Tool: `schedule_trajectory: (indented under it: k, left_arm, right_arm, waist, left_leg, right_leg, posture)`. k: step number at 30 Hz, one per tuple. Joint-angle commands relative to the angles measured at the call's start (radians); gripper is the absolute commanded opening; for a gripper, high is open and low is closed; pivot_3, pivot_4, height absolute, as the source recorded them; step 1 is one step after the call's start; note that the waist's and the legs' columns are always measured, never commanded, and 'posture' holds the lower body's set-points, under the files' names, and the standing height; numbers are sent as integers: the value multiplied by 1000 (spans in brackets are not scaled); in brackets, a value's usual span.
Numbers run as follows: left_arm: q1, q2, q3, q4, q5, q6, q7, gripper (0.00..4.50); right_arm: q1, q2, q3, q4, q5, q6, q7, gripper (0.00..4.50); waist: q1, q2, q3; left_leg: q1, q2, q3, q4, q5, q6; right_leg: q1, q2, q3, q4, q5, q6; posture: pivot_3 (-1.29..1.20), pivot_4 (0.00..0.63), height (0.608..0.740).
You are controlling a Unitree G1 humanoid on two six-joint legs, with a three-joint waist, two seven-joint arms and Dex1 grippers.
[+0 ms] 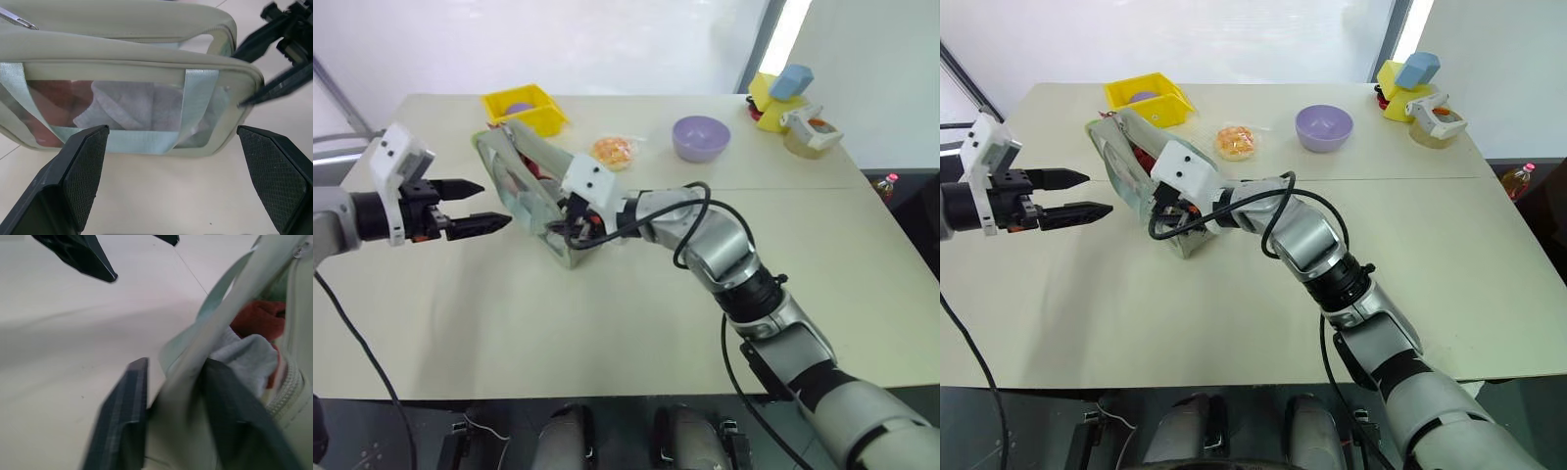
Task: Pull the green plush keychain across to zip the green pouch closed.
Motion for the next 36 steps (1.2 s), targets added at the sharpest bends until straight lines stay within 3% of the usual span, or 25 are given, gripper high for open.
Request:
schedule_trajectory:
  k: [1,8,13,14,17,21,25,28,36]
  left_arm:
    - [-28,9,1,-10,6,-24,-5,4500]
    - [-51,16,-20,27,19,-50,-21,4500]
    - [-63,7,-32,36,26,-58,-30,4500]
    - [-67,3,-38,36,28,-61,-32,4500]
    - [-94,-6,-61,50,36,-66,-36,4500]
    - [-112,3,-67,66,43,-70,-51,4500]
    - [-99,13,-53,67,50,-71,-51,4500]
    - [-88,14,-42,48,38,-60,-52,4500]
    - [-83,11,-31,22,26,-46,-42,4500]
  right_arm:
    - [16,-57,-35,-59,-14,-32,34,17]
    - [60,-353,-99,-127,-25,-166,224,17]
    - [95,-437,-125,-23,-58,-293,277,17]
    - [103,-431,-129,-13,-47,-289,285,17]
    - [116,-407,-132,13,-44,-308,298,1165]
    - [72,-407,-179,12,-31,-256,297,3228]
    - [-32,-350,-288,-55,117,7,262,3228]
    - [-99,-284,-296,-91,162,121,217,3228]
    - [-151,-160,-116,45,45,28,179,3228]
  waist:
    - [1,0,0]
    - [6,0,0]
    - [2,0,0]
    - [2,0,0]
    - [3,0,0]
    - [3,0,0]
    - [3,0,1]
    - [-1,0,1]
    - [5,0,1]
  left_leg:
    - [0,0,0,0,0,0]
    - [-1,-1,0,0,0,0]
    - [0,0,0,0,0,0]
    - [0,0,1,0,0,0]
    - [0,0,0,0,0,0]
    - [0,0,1,1,0,0]
    - [0,0,1,1,0,0]
    - [0,0,0,0,0,0]
    - [-1,0,1,1,0,0]
  right_leg:
    - [0,0,0,0,0,0]
    - [0,0,0,-1,0,0]
    - [0,0,0,-2,0,0]
    - [0,0,0,-2,0,0]
    - [0,0,0,-1,0,0]
    - [0,0,0,-1,0,0]
    - [0,0,0,-1,0,0]
    - [-1,0,0,0,0,0]
    - [-1,0,0,0,0,0]
  posture:
    - [0,150,740]
    - [0,150,740]
    - [0,150,740]
    - [0,150,740]
    - [0,150,740]
    - [0,150,740]
    - [0,150,740]
    - [0,150,740]
    - [0,150,740]
